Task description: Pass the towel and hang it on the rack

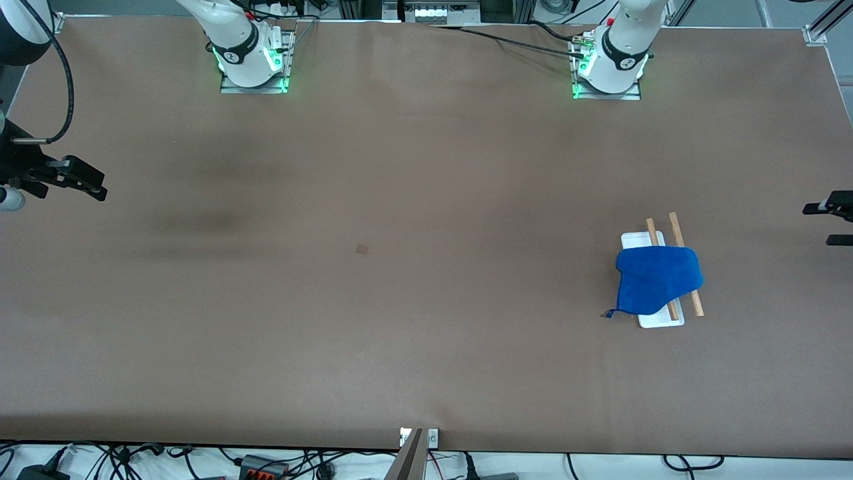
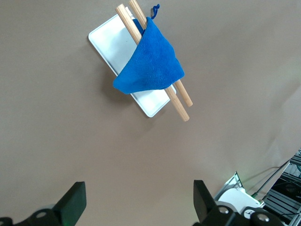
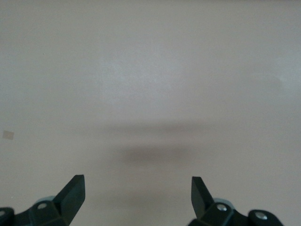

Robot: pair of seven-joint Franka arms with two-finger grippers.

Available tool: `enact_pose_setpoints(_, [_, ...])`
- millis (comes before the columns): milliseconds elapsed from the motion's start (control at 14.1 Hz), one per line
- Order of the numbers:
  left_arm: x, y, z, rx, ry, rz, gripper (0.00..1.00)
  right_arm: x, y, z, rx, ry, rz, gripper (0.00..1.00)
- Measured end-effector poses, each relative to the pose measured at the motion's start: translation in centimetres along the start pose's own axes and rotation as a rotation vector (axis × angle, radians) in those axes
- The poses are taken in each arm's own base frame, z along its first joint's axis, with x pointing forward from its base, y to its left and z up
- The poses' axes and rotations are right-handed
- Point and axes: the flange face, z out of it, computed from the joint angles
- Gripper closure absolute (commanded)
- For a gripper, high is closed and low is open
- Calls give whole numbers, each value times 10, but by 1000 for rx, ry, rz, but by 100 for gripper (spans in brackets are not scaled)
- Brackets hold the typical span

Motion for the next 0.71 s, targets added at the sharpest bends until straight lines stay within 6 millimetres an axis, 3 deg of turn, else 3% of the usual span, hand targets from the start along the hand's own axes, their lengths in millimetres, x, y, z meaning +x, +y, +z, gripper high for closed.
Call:
enact_pose_setpoints(354, [52,61,-3,49,-96,-31,0,-2,0,-4,0,6,1,0])
enact_pose_setpoints(709, [56,87,-16,77,-124,-50,0,-7,1,-4,0,-37,2,0])
